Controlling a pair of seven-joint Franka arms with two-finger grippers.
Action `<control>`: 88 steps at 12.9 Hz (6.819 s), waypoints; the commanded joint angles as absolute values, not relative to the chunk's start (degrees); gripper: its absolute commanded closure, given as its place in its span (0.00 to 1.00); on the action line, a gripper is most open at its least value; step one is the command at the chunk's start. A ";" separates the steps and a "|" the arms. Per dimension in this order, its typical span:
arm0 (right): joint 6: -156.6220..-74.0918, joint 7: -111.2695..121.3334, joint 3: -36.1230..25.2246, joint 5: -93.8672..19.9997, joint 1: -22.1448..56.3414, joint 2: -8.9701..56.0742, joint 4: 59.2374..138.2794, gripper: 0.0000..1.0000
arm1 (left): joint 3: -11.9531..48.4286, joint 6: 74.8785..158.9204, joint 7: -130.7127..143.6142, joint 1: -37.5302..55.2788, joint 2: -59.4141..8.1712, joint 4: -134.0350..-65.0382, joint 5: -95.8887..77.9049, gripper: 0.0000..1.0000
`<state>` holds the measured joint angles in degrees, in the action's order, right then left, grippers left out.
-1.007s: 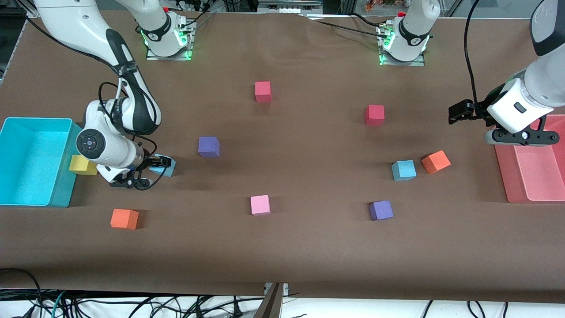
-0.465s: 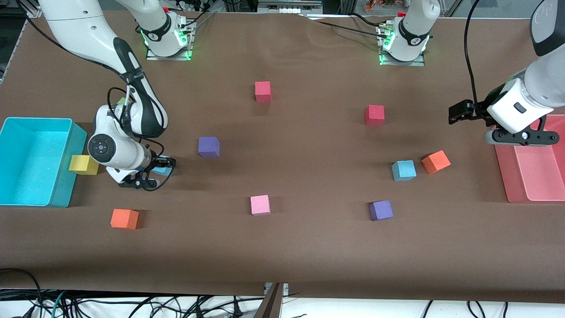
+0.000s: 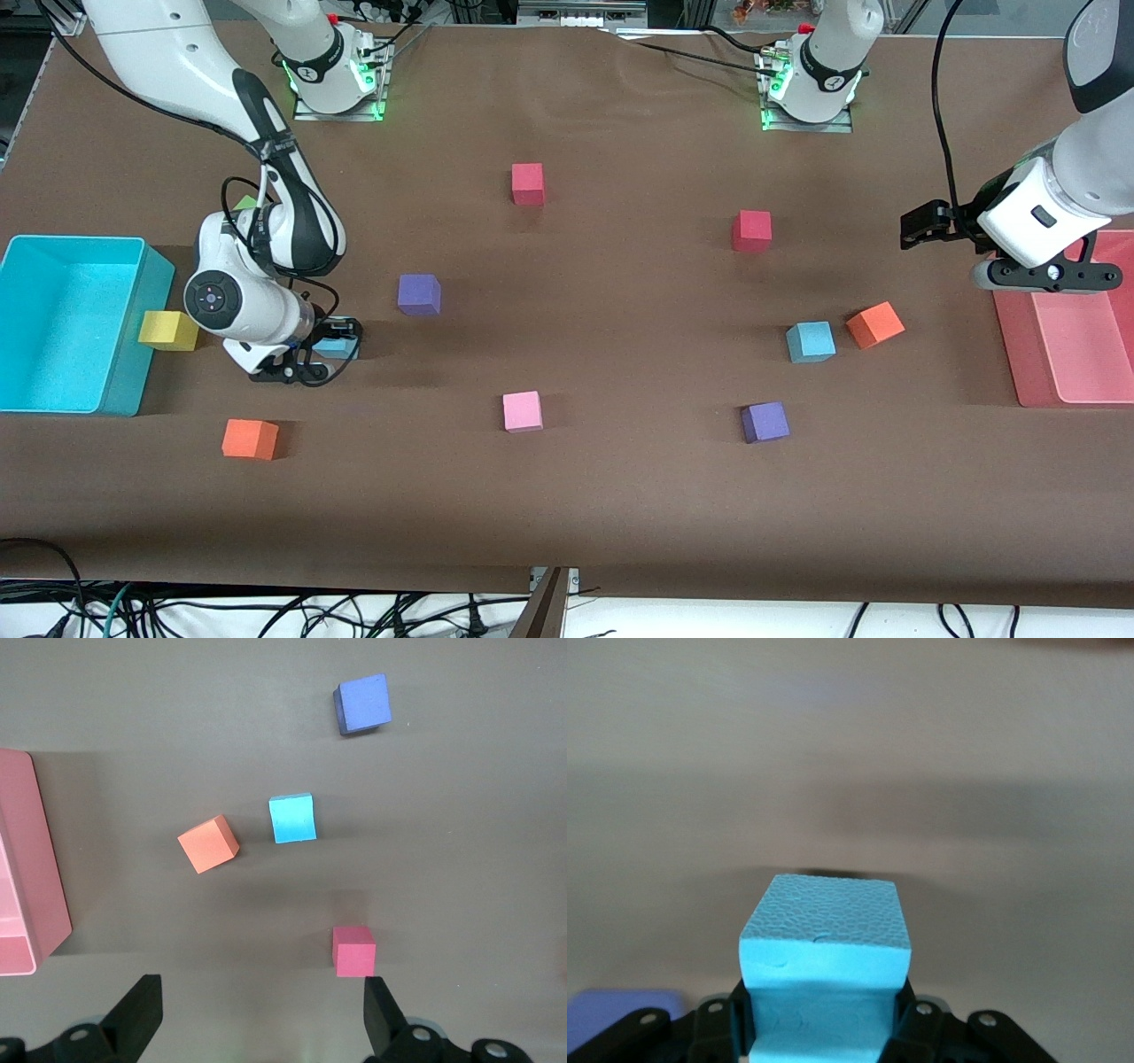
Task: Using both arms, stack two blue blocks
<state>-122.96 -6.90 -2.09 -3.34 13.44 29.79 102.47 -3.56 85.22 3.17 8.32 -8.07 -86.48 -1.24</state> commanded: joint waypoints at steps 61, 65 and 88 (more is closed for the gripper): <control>-140.36 94.57 0.35 -78.13 35.24 37.35 105.38 0.00 | -3.52 139.38 2.72 8.78 -23.10 -116.02 -2.99 0.00; -140.71 94.92 0.26 -78.13 36.82 39.46 104.59 0.00 | -3.60 141.49 3.96 10.45 -25.57 -115.58 -7.72 0.00; -144.32 96.77 2.37 -79.80 38.85 41.49 101.60 0.00 | -3.69 134.60 1.67 10.55 -22.69 -114.63 -7.12 1.00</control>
<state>-143.52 95.69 2.11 -78.48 38.62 40.86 102.62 -3.37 141.40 2.45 10.07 -27.67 -115.74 -6.75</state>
